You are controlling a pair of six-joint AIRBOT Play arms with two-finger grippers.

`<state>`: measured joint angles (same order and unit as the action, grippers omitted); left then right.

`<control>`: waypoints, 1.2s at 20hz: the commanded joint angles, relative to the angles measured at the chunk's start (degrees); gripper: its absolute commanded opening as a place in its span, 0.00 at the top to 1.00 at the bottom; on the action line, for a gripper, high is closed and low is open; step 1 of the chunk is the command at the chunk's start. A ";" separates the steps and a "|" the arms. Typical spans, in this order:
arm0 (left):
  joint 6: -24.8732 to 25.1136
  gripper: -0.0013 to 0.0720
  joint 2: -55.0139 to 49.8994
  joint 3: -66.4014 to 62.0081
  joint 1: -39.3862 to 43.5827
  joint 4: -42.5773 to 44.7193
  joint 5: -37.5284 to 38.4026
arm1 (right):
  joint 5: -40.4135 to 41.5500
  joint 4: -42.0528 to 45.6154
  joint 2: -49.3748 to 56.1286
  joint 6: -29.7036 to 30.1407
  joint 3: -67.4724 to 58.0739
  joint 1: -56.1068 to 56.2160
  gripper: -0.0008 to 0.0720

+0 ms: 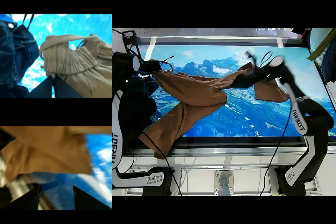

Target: Fold the clothes and pants, and hang the long-sleeved shirts on hangers.

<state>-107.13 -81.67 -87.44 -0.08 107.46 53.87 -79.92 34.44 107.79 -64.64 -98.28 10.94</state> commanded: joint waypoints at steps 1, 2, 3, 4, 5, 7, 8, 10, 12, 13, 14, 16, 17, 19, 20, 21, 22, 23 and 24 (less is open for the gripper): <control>-0.02 0.96 0.02 0.04 -0.17 0.11 -1.16 | 2.69 -9.35 -0.66 3.21 14.84 9.66 0.37; 0.00 0.96 0.02 0.04 -0.17 0.13 -1.16 | 5.25 -11.30 -0.63 4.52 18.16 12.35 0.36; 0.02 0.96 0.02 0.04 -0.17 0.13 -1.16 | 8.57 -13.49 -0.63 4.85 20.92 14.80 0.35; 0.26 0.96 0.02 0.04 -0.17 0.13 -1.18 | 11.98 -16.02 -0.63 5.33 22.71 16.79 0.26; 0.96 0.96 0.02 0.04 -0.15 0.11 -1.18 | 15.04 -18.49 -0.59 5.51 23.71 18.80 0.21; 1.07 0.96 0.02 0.04 -0.15 0.11 -1.20 | 20.65 -19.65 -0.35 5.40 23.85 23.08 0.21; 1.07 0.96 0.02 0.04 -0.17 0.11 -1.18 | 23.71 -19.69 -0.15 5.22 23.85 25.20 0.21; 1.07 0.96 0.02 0.04 -0.15 0.11 -1.16 | 28.33 -21.81 1.07 4.81 23.85 29.00 0.21; 1.05 0.96 0.02 0.04 -0.15 0.11 -1.18 | 30.77 -26.29 2.82 4.79 23.78 31.30 0.21; 1.07 0.96 0.02 0.04 -0.15 0.09 -1.18 | 33.29 -28.92 3.45 4.81 23.78 32.26 0.22; 1.05 0.96 0.02 0.04 -0.15 0.09 -1.18 | 35.06 -31.89 3.85 5.38 23.71 32.96 0.24; 1.07 0.96 0.02 0.04 -0.15 0.09 -1.18 | 36.76 -35.50 4.24 5.84 23.71 33.88 0.24; 1.07 0.96 0.02 0.04 -0.15 0.09 -1.18 | 37.35 -35.76 4.26 5.77 23.71 34.12 0.25; 1.05 0.96 0.04 0.04 -0.15 0.09 -1.18 | 38.47 -36.09 4.26 5.11 23.71 34.25 0.28; 1.07 0.96 0.04 0.04 -0.15 0.09 -1.16 | 39.43 -36.11 4.26 4.46 23.71 33.83 0.32; 1.07 0.96 0.04 0.04 -0.15 0.09 -1.16 | 40.11 -36.11 4.26 3.63 23.71 33.22 0.33; 1.07 0.96 0.04 0.04 -0.15 0.09 -1.16 | 39.98 -36.06 4.26 3.61 23.71 32.41 0.33; 1.05 0.96 0.04 0.04 -0.15 0.09 -1.18 | 39.71 -35.93 4.26 3.37 23.71 31.30 0.33; 1.05 0.96 0.04 0.04 -0.15 0.09 -1.18 | 39.76 -35.56 4.26 2.12 23.71 30.25 0.34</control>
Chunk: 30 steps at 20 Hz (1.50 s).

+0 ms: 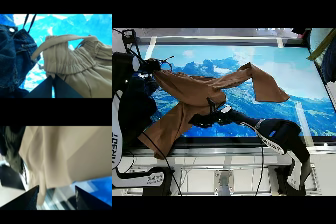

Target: Fold the clothes and pants, and hang the long-sleeved shirts on hangers.

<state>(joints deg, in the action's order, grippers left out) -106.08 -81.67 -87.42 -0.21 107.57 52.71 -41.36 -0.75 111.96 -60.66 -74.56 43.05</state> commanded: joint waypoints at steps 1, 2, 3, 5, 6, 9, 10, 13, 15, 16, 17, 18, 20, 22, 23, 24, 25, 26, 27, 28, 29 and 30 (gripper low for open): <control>0.00 0.96 0.04 0.02 -0.02 -0.02 -0.04 | 1.25 0.72 0.09 -3.30 0.00 -2.75 0.34; 0.00 0.96 0.04 0.02 -0.02 -0.02 -0.04 | 1.03 2.32 0.09 -5.18 0.00 -3.19 0.39; 0.00 0.96 0.04 0.02 -0.02 -0.02 -0.04 | 0.94 3.23 0.09 -6.38 0.00 -3.19 0.41; 0.00 0.96 0.04 0.02 -0.02 -0.04 -0.02 | 2.01 3.02 0.09 -6.60 0.00 -2.45 0.44; 0.00 0.96 0.04 0.02 -0.02 -0.04 -0.02 | 2.80 2.62 0.11 -6.84 0.00 -1.92 0.46; 0.00 0.96 0.04 0.02 0.00 -0.07 -0.02 | 3.80 2.47 0.24 -7.52 -0.46 -0.94 0.47; 0.00 0.96 0.04 0.02 0.00 -0.07 -0.02 | 4.42 2.45 0.24 -7.93 -0.46 -0.76 0.47; 0.00 0.96 0.04 0.02 0.00 -0.07 -0.02 | 5.75 2.43 1.14 -9.44 -2.32 -0.37 0.48; 0.00 0.96 0.04 0.02 0.00 -0.04 -0.02 | 4.57 2.49 3.13 -9.60 -5.88 0.26 0.49; 0.02 0.96 0.04 0.02 -0.02 -0.02 0.00 | 3.74 2.54 4.00 -9.86 -7.45 0.46 0.58; 0.15 0.96 0.09 0.02 -0.09 0.04 0.02 | 2.97 2.62 4.37 -9.81 -8.46 0.52 0.83; 1.14 0.96 0.22 0.02 -0.26 -0.02 0.02 | 2.51 2.73 4.20 -9.75 -8.83 0.17 0.95; 1.51 0.96 1.11 0.02 -0.90 0.04 0.02 | -1.88 5.62 2.80 -8.68 -8.94 -2.10 0.96; 1.49 0.96 2.80 0.02 -2.08 -0.02 0.02 | -9.33 15.58 -0.59 -9.18 -8.94 -6.58 0.96; 1.49 0.96 3.87 0.02 -2.86 -0.02 0.22 | -14.01 21.68 -3.13 -10.60 -8.92 -9.57 0.96; 1.49 0.96 4.92 0.02 -3.54 -0.02 0.83 | -18.64 27.61 -5.95 -12.24 -8.94 -12.50 0.96; 1.49 0.96 6.08 0.02 -4.20 -0.02 2.16 | -23.34 34.45 -9.57 -14.05 -8.94 -15.91 0.96; 1.49 0.96 7.21 0.02 -4.63 -0.02 3.89 | -27.67 40.76 -13.14 -15.65 -9.07 -19.15 0.96; 1.49 0.96 8.57 0.02 -4.85 -0.02 5.73 | -31.32 46.86 -17.11 -17.27 -9.16 -22.64 0.96; 1.51 0.96 9.88 0.02 -4.90 -0.02 7.13 | -33.83 51.45 -20.81 -18.27 -9.16 -26.03 0.96; 1.51 0.96 11.37 0.02 -4.90 -0.02 8.46 | -35.50 55.04 -24.48 -18.67 -9.16 -29.57 0.96; 1.51 0.96 12.87 0.02 -4.90 -0.04 10.03 | -36.52 57.86 -28.11 -18.93 -9.18 -33.38 0.96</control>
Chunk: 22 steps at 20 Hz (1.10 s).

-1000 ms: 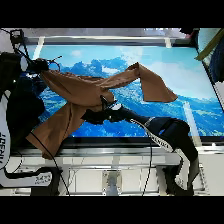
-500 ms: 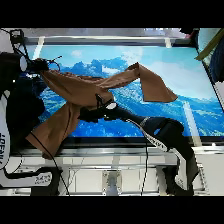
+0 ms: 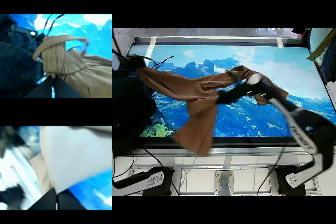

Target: Fold the clothes and pants, and hang the long-sleeved shirts on hangers.

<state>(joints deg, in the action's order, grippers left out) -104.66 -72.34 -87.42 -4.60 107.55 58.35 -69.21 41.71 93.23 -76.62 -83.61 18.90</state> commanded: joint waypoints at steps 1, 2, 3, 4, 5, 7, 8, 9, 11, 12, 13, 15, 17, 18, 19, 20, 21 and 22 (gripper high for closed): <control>0.07 0.96 4.85 0.02 -0.44 -0.04 6.51 | -9.33 17.53 -12.57 -2.99 -0.13 -12.90 0.96; 0.07 0.96 6.14 0.09 -0.37 -0.04 9.75 | -9.46 19.91 -15.56 -2.99 -0.15 -16.85 0.96; 0.09 0.96 7.32 0.50 -0.37 -0.15 13.14 | -9.68 22.16 -17.59 -2.99 -0.59 -20.26 0.96; 0.09 0.96 8.81 1.95 -0.37 -0.28 16.04 | -10.05 24.85 -18.99 -2.99 -1.60 -23.69 0.96; 0.09 0.96 10.49 4.42 -0.35 -0.24 17.70 | -11.21 27.43 -19.43 -2.95 -3.10 -26.64 0.96; 0.04 0.96 14.88 12.98 -0.37 -0.22 17.75 | -12.83 30.84 -19.02 -2.84 -5.79 -30.97 0.96; -0.26 0.96 17.16 18.32 -0.37 -0.22 17.75 | -12.87 31.04 -18.73 -2.84 -6.38 -32.35 0.96; -1.22 0.96 19.15 23.39 -0.37 -0.24 17.77 | -12.96 30.99 -18.47 -2.82 -6.51 -33.24 0.96; -2.95 0.96 23.30 33.68 -0.37 -0.20 17.70 | -16.65 30.10 -18.01 -2.47 -6.58 -32.89 0.96; -3.39 0.96 25.03 37.55 -0.37 -0.20 17.35 | -19.08 29.88 -18.01 -1.64 -6.60 -32.04 0.96; -3.41 0.96 26.58 40.68 -0.37 -0.20 16.46 | -19.80 29.88 -17.99 -1.20 -6.58 -30.97 0.96; -3.43 0.96 28.92 44.98 -0.39 -0.20 12.15 | -19.65 29.14 -17.18 -0.37 -6.58 -27.36 0.96; -6.19 0.96 29.24 45.99 -0.39 -0.20 9.53 | -19.69 28.59 -14.67 -0.37 -6.58 -22.03 0.96; -6.38 0.96 29.20 45.99 -0.39 -0.22 9.03 | -19.23 28.61 -13.05 -0.15 -6.58 -19.56 0.95; -6.38 0.96 29.20 45.99 -0.39 -0.20 8.52 | -18.25 28.65 -11.34 1.20 -6.58 -17.38 0.78; -6.36 0.96 29.20 45.99 -0.39 -0.17 8.20 | -16.26 29.16 -9.62 1.31 -6.58 -15.89 0.40; -6.36 0.96 29.20 45.97 -0.39 0.04 8.11 | -14.34 30.23 -8.46 1.22 -6.58 -15.28 0.35; -6.36 0.96 29.20 45.99 -0.39 0.02 8.09 | -12.85 32.28 -7.93 0.61 -6.58 -15.43 0.37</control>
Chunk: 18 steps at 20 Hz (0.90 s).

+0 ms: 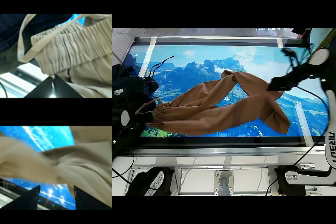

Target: Fold the clothes and pants, and hang the long-sleeved shirts on hangers.

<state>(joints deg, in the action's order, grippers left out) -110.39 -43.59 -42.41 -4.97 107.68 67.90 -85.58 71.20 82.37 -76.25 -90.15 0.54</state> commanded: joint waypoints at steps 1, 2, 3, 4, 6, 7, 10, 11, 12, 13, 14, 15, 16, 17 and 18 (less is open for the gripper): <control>-0.63 0.96 0.46 0.98 -0.02 -0.11 -1.49 | 3.80 5.49 2.71 -0.31 -0.07 2.10 0.39; -0.63 0.96 0.46 0.96 -0.02 -0.11 -1.49 | 2.56 8.61 1.90 -1.22 -0.07 0.37 0.39; -0.63 0.96 0.46 0.96 -0.02 -0.09 -1.51 | 0.42 11.02 0.83 -1.27 -0.04 -1.99 0.39; -0.63 0.96 0.46 0.96 -0.02 -0.11 -1.51 | -2.73 12.96 -0.70 -1.22 0.00 -5.51 0.39; -0.63 0.96 0.46 0.96 -0.02 -0.09 -1.51 | -4.55 12.52 -6.25 -0.55 4.26 -14.73 0.39; -0.63 0.96 0.46 0.96 -0.02 -0.09 -1.51 | -2.86 11.50 -10.25 -0.22 9.14 -19.80 0.39; -0.63 0.96 0.46 0.98 -0.02 -0.13 -1.60 | 5.11 1.25 -22.86 4.76 32.02 -35.82 0.39; -0.63 0.96 0.46 0.98 -0.02 -0.13 -1.77 | 6.95 -2.67 -24.98 7.89 39.21 -39.76 0.41; -0.63 0.96 0.46 0.98 -0.02 -0.13 -1.99 | 7.69 -6.71 -25.49 10.56 45.51 -43.04 0.44; -0.63 0.96 0.46 0.98 -0.02 -0.13 -2.16 | 8.02 -9.86 -24.68 13.60 50.31 -45.31 0.44; -0.63 0.96 0.46 0.96 -0.02 -0.13 -2.19 | 9.07 -11.34 -23.58 15.69 53.46 -46.64 0.44; -0.61 0.96 0.46 0.96 -0.02 -0.13 -2.16 | 10.56 -11.58 -22.38 17.25 55.12 -47.23 0.44; -0.61 0.96 0.46 0.96 -0.02 -0.11 -2.19 | 11.76 -11.58 -20.92 18.36 55.69 -47.28 0.44; -0.61 0.96 0.46 0.96 -0.02 -0.13 -2.19 | 12.46 -12.00 -19.39 19.26 55.58 -47.28 0.44; -0.63 0.96 0.46 0.96 -0.02 -0.13 -2.19 | 13.33 -12.57 -18.16 20.17 55.58 -47.28 0.44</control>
<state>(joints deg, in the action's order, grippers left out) -111.02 -43.18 -41.47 -4.99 107.53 65.89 -75.66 62.26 62.11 -60.95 -38.94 -44.36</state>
